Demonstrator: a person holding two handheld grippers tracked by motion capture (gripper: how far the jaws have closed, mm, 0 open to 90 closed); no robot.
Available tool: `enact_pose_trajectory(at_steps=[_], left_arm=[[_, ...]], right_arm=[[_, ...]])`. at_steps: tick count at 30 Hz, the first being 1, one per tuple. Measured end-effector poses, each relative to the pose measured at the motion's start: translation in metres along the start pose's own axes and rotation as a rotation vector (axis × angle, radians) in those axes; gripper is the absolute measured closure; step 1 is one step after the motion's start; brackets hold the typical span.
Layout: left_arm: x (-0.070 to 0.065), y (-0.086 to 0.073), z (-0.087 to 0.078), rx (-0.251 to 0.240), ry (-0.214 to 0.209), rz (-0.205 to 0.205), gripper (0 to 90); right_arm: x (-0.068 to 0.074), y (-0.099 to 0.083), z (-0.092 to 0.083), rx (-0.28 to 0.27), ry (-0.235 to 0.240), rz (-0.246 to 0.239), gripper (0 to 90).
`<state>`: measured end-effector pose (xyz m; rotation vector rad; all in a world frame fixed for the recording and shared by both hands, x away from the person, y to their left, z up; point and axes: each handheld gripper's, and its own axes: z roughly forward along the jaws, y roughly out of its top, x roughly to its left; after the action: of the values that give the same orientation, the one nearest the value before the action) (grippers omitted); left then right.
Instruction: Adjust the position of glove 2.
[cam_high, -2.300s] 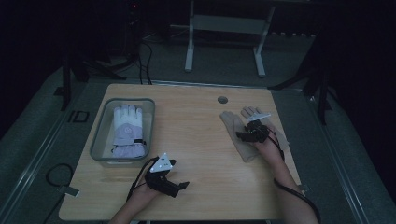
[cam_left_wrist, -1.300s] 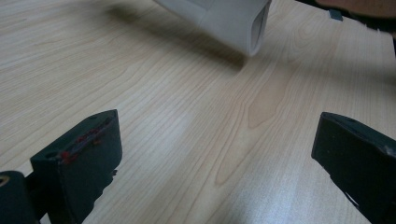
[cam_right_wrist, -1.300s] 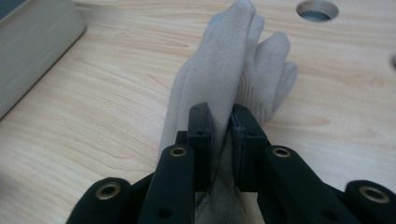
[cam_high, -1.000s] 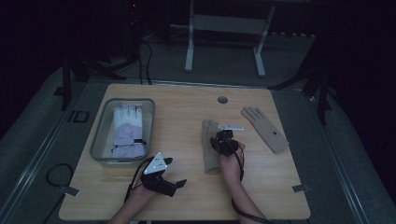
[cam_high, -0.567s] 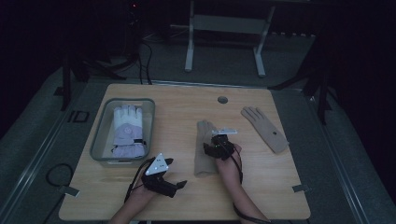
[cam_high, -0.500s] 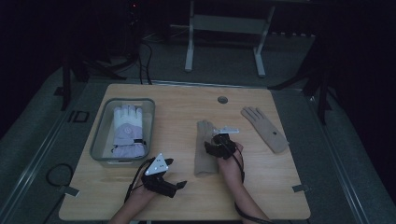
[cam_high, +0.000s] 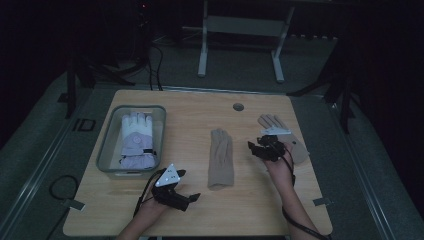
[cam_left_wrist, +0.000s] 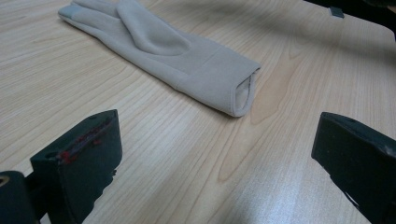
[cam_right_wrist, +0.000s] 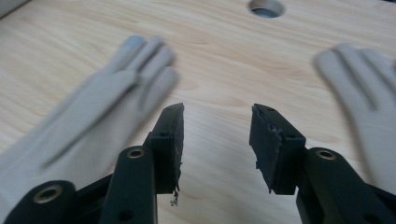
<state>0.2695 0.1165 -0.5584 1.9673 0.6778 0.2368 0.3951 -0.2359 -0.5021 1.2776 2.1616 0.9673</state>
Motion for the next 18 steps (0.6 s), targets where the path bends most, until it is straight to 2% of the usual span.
enact_pose_trajectory(at_steps=[7,10,15,18], left_arm=[[0.0,0.0,0.0,0.0,-0.001,-0.003,1.8],[-0.001,0.0,-0.001,-0.002,-0.001,0.004,1.8],[-0.001,0.0,-0.001,-0.006,-0.005,0.002,1.8],[-0.001,0.0,-0.003,-0.009,-0.004,-0.003,1.8]], right_arm=[[-0.04,-0.003,-0.007,-0.006,-0.056,-0.004,54.0],[-0.055,-0.005,-0.007,-0.013,-0.07,0.008,54.6],[-0.079,-0.006,-0.004,0.016,-0.104,0.026,59.9],[-0.091,-0.006,-0.003,0.013,-0.104,0.047,59.8]])
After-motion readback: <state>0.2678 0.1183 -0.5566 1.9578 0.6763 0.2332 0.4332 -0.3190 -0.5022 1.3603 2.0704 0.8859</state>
